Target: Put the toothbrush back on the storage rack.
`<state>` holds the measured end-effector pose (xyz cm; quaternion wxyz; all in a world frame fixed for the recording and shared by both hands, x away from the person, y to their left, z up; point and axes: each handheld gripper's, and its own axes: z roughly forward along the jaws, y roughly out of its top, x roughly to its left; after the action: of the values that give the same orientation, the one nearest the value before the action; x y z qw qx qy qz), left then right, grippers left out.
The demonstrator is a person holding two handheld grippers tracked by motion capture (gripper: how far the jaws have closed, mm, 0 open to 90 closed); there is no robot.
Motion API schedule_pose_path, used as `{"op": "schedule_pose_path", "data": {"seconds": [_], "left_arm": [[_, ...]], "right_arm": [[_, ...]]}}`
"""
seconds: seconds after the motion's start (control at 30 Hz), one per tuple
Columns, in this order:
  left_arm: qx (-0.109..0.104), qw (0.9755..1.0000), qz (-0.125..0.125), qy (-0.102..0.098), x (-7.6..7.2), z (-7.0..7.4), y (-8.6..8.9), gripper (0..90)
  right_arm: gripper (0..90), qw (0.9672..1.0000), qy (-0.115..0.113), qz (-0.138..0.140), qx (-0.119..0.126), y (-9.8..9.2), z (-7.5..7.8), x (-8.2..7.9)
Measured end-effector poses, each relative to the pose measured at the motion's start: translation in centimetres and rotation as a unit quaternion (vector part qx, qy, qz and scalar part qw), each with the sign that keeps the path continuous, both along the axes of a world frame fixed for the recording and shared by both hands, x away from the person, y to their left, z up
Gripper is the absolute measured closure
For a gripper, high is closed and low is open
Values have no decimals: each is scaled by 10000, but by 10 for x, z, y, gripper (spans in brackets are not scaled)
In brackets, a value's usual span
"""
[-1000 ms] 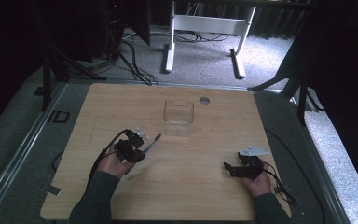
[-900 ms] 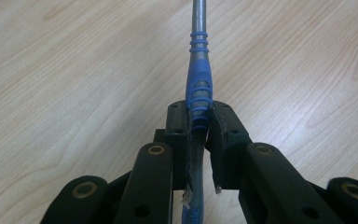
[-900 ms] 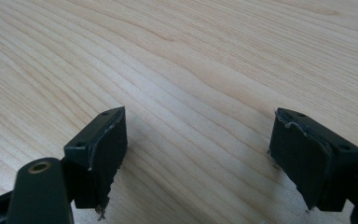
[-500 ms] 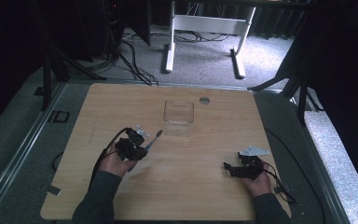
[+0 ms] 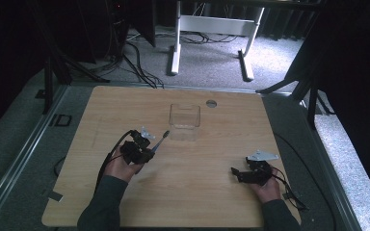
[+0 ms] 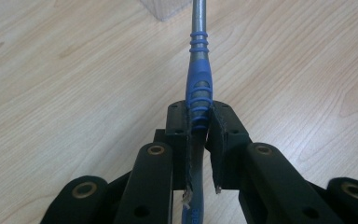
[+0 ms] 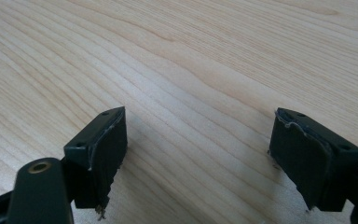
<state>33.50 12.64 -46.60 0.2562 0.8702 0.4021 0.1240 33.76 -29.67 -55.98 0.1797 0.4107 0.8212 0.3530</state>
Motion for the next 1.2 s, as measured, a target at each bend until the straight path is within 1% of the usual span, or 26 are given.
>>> {"op": "schedule_pose_path", "data": {"seconds": [0.07, 0.2, 0.4, 0.6, 0.73, 1.2], "left_arm": [[-30, 10000, 25, -43, 0, 1, 0, 791], [-145, 9999, 26, -48, 1, 1, 0, 792], [-244, 9995, 76, -157, 1, 4, -2, 791], [-308, 9991, 114, -256, 2, 6, -2, 791], [-306, 9988, 120, -349, 1, 7, -3, 791], [-401, 9981, 149, -444, 5, 10, -7, 791]], "right_arm": [[187, 10000, 0, -3, 4, 0, 0, 0], [187, 10000, -4, -3, 6, 0, 0, 0], [187, 10000, -2, 0, 3, 0, 0, 0], [187, 10000, -2, 0, 3, 0, 0, 0], [187, 10000, 0, -1, 4, 0, 0, 0], [187, 10000, -2, 4, 0, 0, 0, 0]]}}
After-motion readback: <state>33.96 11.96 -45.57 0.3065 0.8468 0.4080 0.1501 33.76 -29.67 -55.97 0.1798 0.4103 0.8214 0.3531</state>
